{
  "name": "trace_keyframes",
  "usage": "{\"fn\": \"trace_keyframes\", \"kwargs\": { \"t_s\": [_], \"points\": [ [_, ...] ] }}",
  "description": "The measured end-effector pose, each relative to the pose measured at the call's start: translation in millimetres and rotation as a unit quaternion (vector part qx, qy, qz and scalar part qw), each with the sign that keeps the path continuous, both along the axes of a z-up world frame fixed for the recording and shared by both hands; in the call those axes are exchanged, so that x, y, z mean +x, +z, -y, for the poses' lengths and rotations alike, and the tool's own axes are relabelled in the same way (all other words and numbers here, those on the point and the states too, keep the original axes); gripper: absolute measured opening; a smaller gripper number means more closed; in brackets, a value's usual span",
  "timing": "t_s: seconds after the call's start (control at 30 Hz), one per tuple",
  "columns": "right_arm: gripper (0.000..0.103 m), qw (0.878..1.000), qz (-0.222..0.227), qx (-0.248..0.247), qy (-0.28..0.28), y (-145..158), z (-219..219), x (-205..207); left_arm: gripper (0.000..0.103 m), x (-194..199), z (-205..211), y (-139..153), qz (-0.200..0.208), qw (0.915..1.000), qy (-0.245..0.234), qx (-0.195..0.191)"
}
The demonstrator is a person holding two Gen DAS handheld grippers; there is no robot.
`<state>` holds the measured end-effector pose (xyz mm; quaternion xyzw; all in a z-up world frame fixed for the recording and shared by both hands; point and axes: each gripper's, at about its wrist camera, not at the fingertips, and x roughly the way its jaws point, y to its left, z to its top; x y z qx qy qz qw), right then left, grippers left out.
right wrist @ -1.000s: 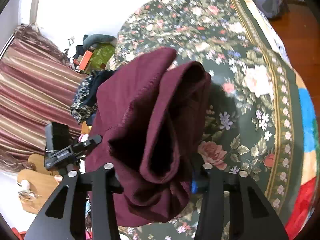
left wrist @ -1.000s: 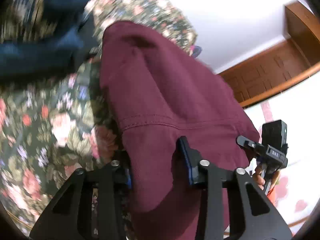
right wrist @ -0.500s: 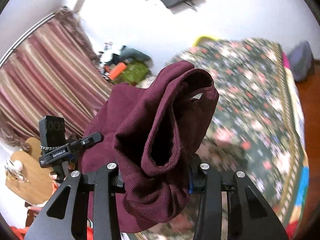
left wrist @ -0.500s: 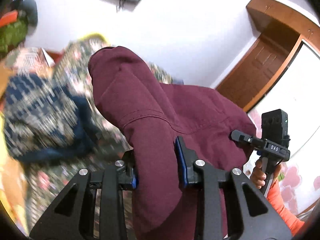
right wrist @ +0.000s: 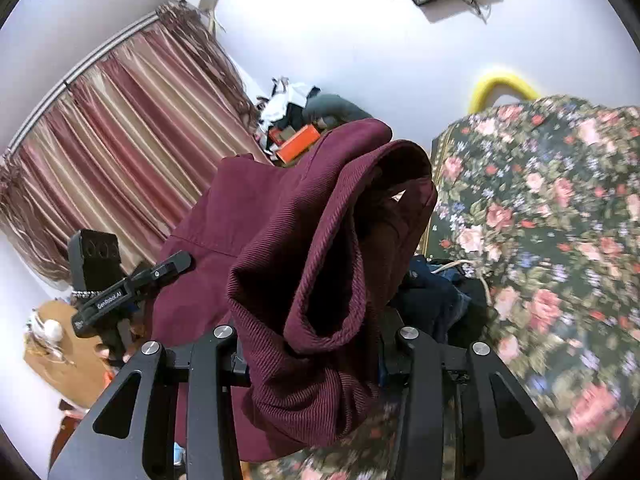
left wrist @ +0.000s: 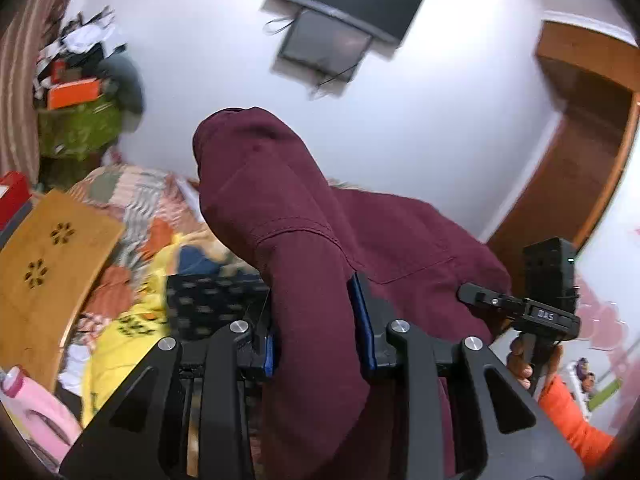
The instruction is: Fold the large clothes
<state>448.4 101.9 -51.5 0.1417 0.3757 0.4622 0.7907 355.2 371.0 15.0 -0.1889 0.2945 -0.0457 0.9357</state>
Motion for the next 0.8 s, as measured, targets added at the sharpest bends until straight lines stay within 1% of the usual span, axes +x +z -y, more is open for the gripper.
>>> {"fn": "trace_keyframes", "kwargs": {
  "t_s": [0.07, 0.1, 0.13, 0.17, 0.2, 0.27, 0.3, 0.33, 0.37, 0.4, 0.47, 0.53, 0.57, 0.6, 0.7, 0.73, 0.8],
  "points": [
    [0.037, 1.0, -0.015, -0.025, -0.005, -33, -21, 16, 0.031, 21, -17, -35, -0.044, 0.9986, 0.023, 0.018],
    [0.037, 0.999, -0.023, -0.041, -0.008, -47, -29, 23, 0.031, 33, -26, -58, -0.076, 0.996, 0.04, 0.023],
    [0.037, 0.998, -0.024, -0.062, -0.017, -63, -37, 29, 0.032, 41, -34, -76, -0.095, 0.9937, 0.055, 0.021],
    [0.038, 0.996, -0.026, -0.084, -0.026, -74, -42, 34, 0.037, 47, -45, -94, -0.109, 0.9915, 0.07, 0.009],
    [0.038, 0.994, -0.028, -0.102, -0.027, -89, -45, 38, 0.041, 50, -53, -105, -0.115, 0.9904, 0.075, -0.01],
    [0.04, 0.993, -0.025, -0.112, -0.029, -97, -44, 41, 0.044, 56, -67, -126, -0.112, 0.9882, 0.076, -0.072],
    [0.042, 0.993, -0.014, -0.117, -0.029, -96, -42, 38, 0.045, 56, -69, -128, -0.108, 0.9876, 0.075, -0.085],
    [0.047, 0.992, -0.008, -0.124, -0.027, -93, -40, 37, 0.045, 56, -68, -127, -0.106, 0.988, 0.075, -0.085],
    [0.049, 0.99, -0.001, -0.137, -0.028, -87, -41, 34, 0.045, 55, -64, -125, -0.106, 0.989, 0.074, -0.073],
    [0.05, 0.988, 0.006, -0.151, -0.03, -84, -40, 31, 0.045, 54, -57, -121, -0.108, 0.9901, 0.076, -0.049],
    [0.052, 0.983, 0.013, -0.178, -0.04, -75, -38, 23, 0.045, 53, -50, -115, -0.116, 0.9896, 0.084, -0.013],
    [0.052, 0.979, 0.014, -0.195, -0.063, -66, -30, 10, 0.045, 43, -45, -111, -0.119, 0.9879, 0.099, 0.007],
    [0.052, 0.978, 0.022, -0.196, -0.073, -60, -24, 0, 0.045, 36, -40, -105, -0.119, 0.9864, 0.111, 0.023],
    [0.052, 0.978, 0.035, -0.192, -0.079, -52, -19, -11, 0.045, 28, -34, -96, -0.115, 0.9848, 0.121, 0.047],
    [0.052, 0.978, 0.066, -0.181, -0.085, -28, -4, -38, 0.045, 5, -14, -72, -0.094, 0.98, 0.133, 0.115],
    [0.052, 0.978, 0.079, -0.177, -0.083, -19, 0, -48, 0.045, -8, -3, -61, -0.081, 0.9783, 0.134, 0.136],
    [0.053, 0.977, 0.108, -0.166, -0.081, 2, 8, -70, 0.045, -36, 20, -37, -0.049, 0.9769, 0.132, 0.161]
  ]
}}
